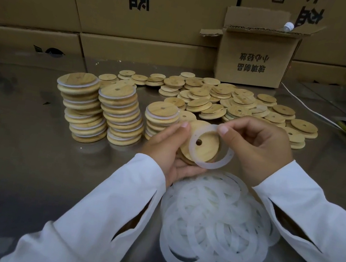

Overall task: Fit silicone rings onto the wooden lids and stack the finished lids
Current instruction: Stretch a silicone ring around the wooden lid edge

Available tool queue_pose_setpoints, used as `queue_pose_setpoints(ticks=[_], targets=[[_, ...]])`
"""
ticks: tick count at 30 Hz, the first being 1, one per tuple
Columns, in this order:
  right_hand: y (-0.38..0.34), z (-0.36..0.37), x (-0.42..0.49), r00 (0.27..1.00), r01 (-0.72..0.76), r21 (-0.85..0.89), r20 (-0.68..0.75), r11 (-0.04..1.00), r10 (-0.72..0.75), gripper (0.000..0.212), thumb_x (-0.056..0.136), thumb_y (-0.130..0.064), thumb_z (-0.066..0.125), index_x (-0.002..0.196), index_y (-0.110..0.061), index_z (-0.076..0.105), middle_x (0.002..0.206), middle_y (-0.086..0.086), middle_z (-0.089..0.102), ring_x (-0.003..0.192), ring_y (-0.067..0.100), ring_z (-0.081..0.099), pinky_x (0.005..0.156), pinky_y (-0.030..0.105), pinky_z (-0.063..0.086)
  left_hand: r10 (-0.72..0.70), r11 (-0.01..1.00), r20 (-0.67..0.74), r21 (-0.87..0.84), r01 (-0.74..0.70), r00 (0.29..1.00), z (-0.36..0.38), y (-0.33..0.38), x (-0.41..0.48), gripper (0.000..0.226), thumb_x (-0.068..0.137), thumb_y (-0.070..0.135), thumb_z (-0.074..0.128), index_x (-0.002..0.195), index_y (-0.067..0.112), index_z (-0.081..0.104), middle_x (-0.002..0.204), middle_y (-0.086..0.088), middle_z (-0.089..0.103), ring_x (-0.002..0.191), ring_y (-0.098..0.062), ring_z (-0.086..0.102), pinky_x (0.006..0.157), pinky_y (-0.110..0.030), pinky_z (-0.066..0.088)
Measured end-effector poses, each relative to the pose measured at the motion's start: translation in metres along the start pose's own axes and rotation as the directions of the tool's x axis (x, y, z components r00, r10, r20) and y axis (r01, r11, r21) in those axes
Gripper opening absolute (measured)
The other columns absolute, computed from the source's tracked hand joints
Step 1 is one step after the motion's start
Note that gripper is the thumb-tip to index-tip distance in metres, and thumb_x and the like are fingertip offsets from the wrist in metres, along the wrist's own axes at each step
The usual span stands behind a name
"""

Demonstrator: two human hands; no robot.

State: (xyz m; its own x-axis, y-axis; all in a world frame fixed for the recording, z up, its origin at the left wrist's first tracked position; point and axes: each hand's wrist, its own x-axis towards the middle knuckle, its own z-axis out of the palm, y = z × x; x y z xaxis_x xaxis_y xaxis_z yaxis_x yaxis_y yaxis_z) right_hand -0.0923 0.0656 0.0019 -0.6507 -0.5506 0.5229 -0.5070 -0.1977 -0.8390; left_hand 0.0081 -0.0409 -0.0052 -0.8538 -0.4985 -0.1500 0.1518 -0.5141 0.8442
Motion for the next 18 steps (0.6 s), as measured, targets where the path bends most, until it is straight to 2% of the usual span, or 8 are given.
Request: queue_pose_setpoints(ticks=[3,5,8,9,15,18], targets=[[-0.0006,-0.0007,0.0003,0.999,-0.037,0.003,-0.029,0.999,0.037,0.011,0.077,-0.011,0.068,0.068,-0.018,0.065,0.067,0.007,0.063,0.063,0.012,0.056,0.059,0.018,0.048,-0.048,0.996,0.080,0.082,0.041,0.996,0.0014,-0.0021,0.0001,0.052,0.074,0.048,0.054,0.116,0.018,0.060,0.111,-0.016,0.066,0.084,-0.036,0.068,0.055,-0.034,0.058],[-0.0011,-0.0010,0.0003,0.998,-0.048,0.008,-0.031,0.999,0.049,0.013,0.076,-0.012,0.068,0.067,-0.020,0.065,0.065,0.007,0.062,0.060,0.011,0.056,0.057,0.018,0.048,-0.032,0.993,0.128,0.114,0.017,0.991,0.0013,-0.0040,-0.0019,0.050,0.065,0.047,0.057,0.106,0.020,0.064,0.103,-0.015,0.069,0.077,-0.038,0.069,0.055,-0.032,0.057],[-0.0016,-0.0013,0.0006,0.998,-0.055,0.024,-0.041,0.998,0.056,0.015,0.076,-0.011,0.069,0.065,-0.021,0.065,0.060,0.004,0.059,0.056,0.009,0.055,0.054,0.016,0.047,0.030,0.992,0.163,0.119,-0.050,0.986,-0.0009,-0.0071,-0.0027,0.020,0.077,0.033,0.057,0.089,0.023,0.068,0.083,-0.007,0.073,0.070,-0.036,0.070,0.056,-0.030,0.058],[-0.0017,-0.0012,0.0008,0.997,-0.058,0.021,-0.044,0.998,0.059,0.015,0.076,-0.011,0.069,0.065,-0.021,0.065,0.059,0.004,0.058,0.056,0.008,0.054,0.053,0.015,0.046,0.042,0.991,0.158,0.122,-0.062,0.986,-0.0014,-0.0076,-0.0020,0.016,0.083,0.030,0.054,0.088,0.023,0.068,0.080,-0.006,0.074,0.069,-0.034,0.070,0.058,-0.030,0.058],[-0.0015,-0.0004,0.0019,0.995,-0.088,0.020,-0.044,0.996,0.089,0.013,0.075,-0.011,0.069,0.066,-0.018,0.065,0.058,0.004,0.056,0.052,0.002,0.053,0.051,0.011,0.044,0.086,0.985,0.158,0.135,-0.107,0.984,-0.0004,-0.0096,-0.0012,0.020,0.092,0.024,0.046,0.090,0.022,0.066,0.077,-0.003,0.073,0.068,-0.030,0.070,0.065,-0.032,0.059],[-0.0011,-0.0006,0.0018,0.994,-0.098,0.011,-0.037,0.995,0.099,0.011,0.076,-0.011,0.069,0.067,-0.017,0.065,0.060,0.005,0.057,0.053,0.002,0.054,0.053,0.011,0.045,0.104,0.985,0.128,0.121,-0.120,0.986,0.0003,-0.0098,-0.0003,0.021,0.093,0.022,0.045,0.088,0.022,0.065,0.087,-0.007,0.070,0.073,-0.030,0.070,0.065,-0.034,0.059]])
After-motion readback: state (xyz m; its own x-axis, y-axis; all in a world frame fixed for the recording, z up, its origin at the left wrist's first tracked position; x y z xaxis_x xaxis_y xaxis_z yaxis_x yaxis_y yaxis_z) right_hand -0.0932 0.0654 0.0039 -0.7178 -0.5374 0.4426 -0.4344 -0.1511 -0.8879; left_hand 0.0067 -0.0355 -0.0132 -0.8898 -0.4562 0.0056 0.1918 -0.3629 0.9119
